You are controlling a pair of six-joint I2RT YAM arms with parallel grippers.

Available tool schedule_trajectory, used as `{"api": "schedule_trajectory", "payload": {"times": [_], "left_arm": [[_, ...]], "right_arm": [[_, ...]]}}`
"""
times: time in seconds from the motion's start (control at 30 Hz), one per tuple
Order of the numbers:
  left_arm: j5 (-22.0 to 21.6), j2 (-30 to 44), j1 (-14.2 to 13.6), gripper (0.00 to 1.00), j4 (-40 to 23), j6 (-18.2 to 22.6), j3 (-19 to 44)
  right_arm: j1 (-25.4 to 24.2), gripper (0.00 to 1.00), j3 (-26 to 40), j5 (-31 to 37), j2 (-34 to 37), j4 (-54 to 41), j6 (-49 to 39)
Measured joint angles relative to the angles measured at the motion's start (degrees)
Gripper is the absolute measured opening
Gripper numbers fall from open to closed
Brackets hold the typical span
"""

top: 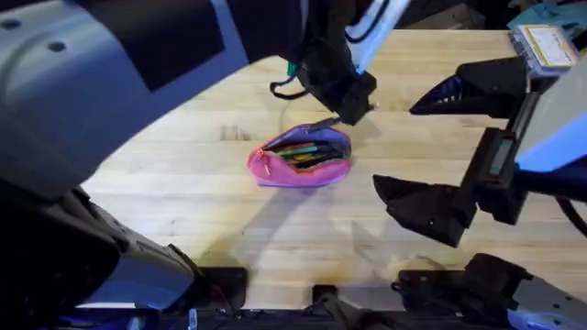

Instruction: Unzip the bag, pick up the pens from the table one at a time and place them inside, then zip the bag closed.

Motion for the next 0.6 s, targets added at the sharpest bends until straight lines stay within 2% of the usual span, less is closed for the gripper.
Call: {"api": "schedule_trajectory", "payload": {"times": [0.13,0.3,0.4,0.6], "left_arm": [[0.0,0.0,-2.5,0.044,-3.3,1.1,0.0],[-0.3,0.0,-5.0,0.044,-5.8,5.2,0.0],[-1.3,0.0,-5.2,0.044,-5.2,6.4,-0.3],[-4.1,0.0,-4.1,0.044,-3.7,7.3,-6.6]], "right_arm": [[0.0,0.997,0.0,0.2,0.0,-0.4,0.0],[0.0,0.997,0.0,0.7,0.0,-0.4,0.0],[0.0,0.997,0.0,1.0,0.0,-0.4,0.0],[0.0,0.997,0.0,1.5,0.0,-0.4,0.0]]}}
